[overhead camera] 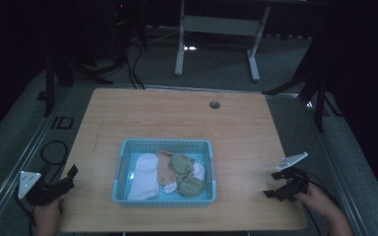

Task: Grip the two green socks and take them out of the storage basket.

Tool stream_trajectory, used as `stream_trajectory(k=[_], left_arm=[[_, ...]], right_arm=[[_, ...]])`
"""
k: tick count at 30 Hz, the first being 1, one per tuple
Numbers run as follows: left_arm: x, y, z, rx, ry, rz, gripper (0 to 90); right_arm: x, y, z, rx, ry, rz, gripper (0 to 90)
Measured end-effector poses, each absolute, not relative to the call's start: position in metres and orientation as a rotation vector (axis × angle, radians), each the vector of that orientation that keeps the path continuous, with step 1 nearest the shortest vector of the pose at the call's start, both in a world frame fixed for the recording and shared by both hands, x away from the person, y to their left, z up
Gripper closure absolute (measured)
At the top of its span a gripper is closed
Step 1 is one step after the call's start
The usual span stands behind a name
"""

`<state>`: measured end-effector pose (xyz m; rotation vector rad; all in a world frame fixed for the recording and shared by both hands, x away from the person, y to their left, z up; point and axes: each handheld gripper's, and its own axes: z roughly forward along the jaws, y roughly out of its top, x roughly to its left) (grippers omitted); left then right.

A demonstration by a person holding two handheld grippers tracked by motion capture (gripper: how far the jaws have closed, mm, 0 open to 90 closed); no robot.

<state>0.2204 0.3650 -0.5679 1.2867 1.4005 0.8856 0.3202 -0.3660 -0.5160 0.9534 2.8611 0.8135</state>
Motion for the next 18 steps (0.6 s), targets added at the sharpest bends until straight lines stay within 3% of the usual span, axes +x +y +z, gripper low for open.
stream_trajectory(k=[18], left_arm=[[0.22,0.365,-0.568,1.287,1.394,0.88,2.5]], right_arm=[[0.318,-0.347,-0.51,0.821,2.889,0.769,13.0]])
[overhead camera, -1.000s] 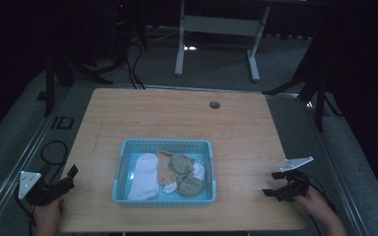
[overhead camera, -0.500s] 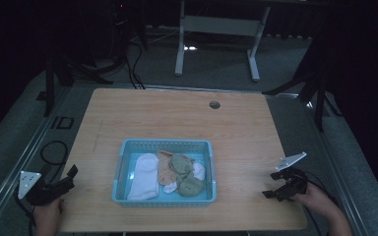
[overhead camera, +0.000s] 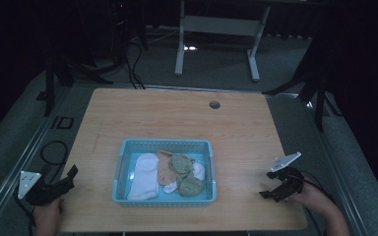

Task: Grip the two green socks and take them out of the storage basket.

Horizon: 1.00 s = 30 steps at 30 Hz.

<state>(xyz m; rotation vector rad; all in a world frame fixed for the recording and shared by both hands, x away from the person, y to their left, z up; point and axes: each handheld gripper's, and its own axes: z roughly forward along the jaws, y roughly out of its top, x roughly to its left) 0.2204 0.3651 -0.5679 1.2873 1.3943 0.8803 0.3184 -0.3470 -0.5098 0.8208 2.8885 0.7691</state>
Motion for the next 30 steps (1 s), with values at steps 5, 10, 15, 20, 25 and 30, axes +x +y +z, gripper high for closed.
stream_trajectory(k=[5,10,15,20,25,30], left_arm=[[0.221,0.365,-0.568,1.293,1.395,0.879,2.5],[0.22,0.365,-0.568,1.292,1.394,0.875,2.4],[0.22,0.365,-0.568,1.293,1.391,0.872,2.4],[0.22,0.366,-0.568,1.291,1.389,0.869,2.4],[0.22,0.366,-0.568,1.294,1.39,0.869,2.4],[0.22,0.366,-0.568,1.294,1.389,0.87,2.4]], right_arm=[[0.319,-0.338,-0.508,0.818,2.889,0.74,11.6],[0.322,-0.329,-0.505,0.786,2.91,0.745,11.6],[0.323,-0.319,-0.498,0.759,2.904,0.778,11.3],[0.325,-0.311,-0.491,0.734,2.911,0.783,11.4],[0.329,-0.297,-0.479,0.69,2.934,0.793,11.5],[0.331,-0.285,-0.472,0.653,2.946,0.788,11.5]])
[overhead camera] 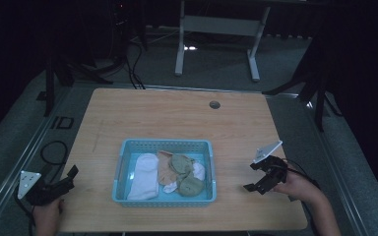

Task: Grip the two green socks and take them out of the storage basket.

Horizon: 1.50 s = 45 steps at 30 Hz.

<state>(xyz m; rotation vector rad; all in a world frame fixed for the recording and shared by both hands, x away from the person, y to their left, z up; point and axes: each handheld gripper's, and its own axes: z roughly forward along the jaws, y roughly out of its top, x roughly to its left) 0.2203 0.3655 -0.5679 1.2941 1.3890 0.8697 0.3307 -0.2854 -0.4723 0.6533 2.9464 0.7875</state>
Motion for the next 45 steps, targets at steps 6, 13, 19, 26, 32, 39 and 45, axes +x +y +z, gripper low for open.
stream_trajectory(k=[6,13,19,26,32,39,45], left_arm=[[0.221,0.366,-0.568,1.296,1.39,0.868,2.5],[0.221,0.366,-0.568,1.291,1.389,0.864,2.4],[0.221,0.366,-0.568,1.294,1.389,0.865,2.4],[0.221,0.366,-0.568,1.288,1.389,0.862,2.4],[0.221,0.366,-0.568,1.289,1.387,0.857,2.4],[0.221,0.367,-0.568,1.283,1.387,0.852,2.4],[0.221,0.367,-0.568,1.284,1.386,0.847,2.4]], right_arm=[[0.334,-0.273,-0.461,0.616,2.933,0.788,11.7],[0.337,-0.259,-0.448,0.577,2.944,0.784,11.8],[0.34,-0.246,-0.435,0.554,2.94,0.83,11.8],[0.341,-0.229,-0.424,0.491,2.946,0.85,11.8],[0.343,-0.209,-0.419,0.426,2.96,0.858,13.1],[0.344,-0.182,-0.417,0.311,2.978,0.86,15.6],[0.346,-0.163,-0.422,0.261,3.006,0.858,15.7]])
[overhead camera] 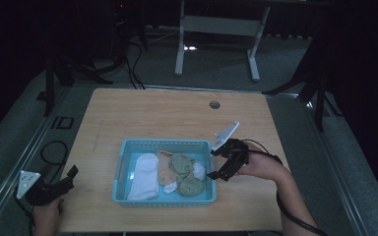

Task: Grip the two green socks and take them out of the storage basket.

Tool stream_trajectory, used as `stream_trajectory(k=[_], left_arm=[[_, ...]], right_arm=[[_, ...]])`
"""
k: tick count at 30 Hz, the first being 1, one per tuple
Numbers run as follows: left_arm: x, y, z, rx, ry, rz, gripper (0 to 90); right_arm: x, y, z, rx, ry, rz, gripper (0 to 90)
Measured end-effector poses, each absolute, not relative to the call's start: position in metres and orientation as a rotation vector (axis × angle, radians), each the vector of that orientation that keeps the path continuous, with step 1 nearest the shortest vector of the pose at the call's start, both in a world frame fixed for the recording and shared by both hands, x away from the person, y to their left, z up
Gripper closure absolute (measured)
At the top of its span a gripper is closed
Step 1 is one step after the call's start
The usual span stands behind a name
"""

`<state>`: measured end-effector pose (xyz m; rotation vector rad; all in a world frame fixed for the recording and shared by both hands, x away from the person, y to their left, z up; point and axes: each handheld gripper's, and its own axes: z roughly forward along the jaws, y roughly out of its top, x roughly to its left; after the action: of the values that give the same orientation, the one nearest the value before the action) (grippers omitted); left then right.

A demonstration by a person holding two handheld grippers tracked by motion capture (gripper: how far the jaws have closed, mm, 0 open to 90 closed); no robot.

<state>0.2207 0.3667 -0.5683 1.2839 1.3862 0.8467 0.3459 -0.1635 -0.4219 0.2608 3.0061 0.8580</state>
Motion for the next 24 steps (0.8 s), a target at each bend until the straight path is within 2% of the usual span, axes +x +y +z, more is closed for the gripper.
stream_trajectory(k=[14,24], left_arm=[[0.221,0.368,-0.568,1.283,1.384,0.84,2.4],[0.22,0.368,-0.568,1.283,1.383,0.84,2.4]], right_arm=[[0.347,-0.131,-0.444,0.171,3.062,0.866,15.8],[0.35,-0.114,-0.467,0.145,3.106,0.814,24.0]])
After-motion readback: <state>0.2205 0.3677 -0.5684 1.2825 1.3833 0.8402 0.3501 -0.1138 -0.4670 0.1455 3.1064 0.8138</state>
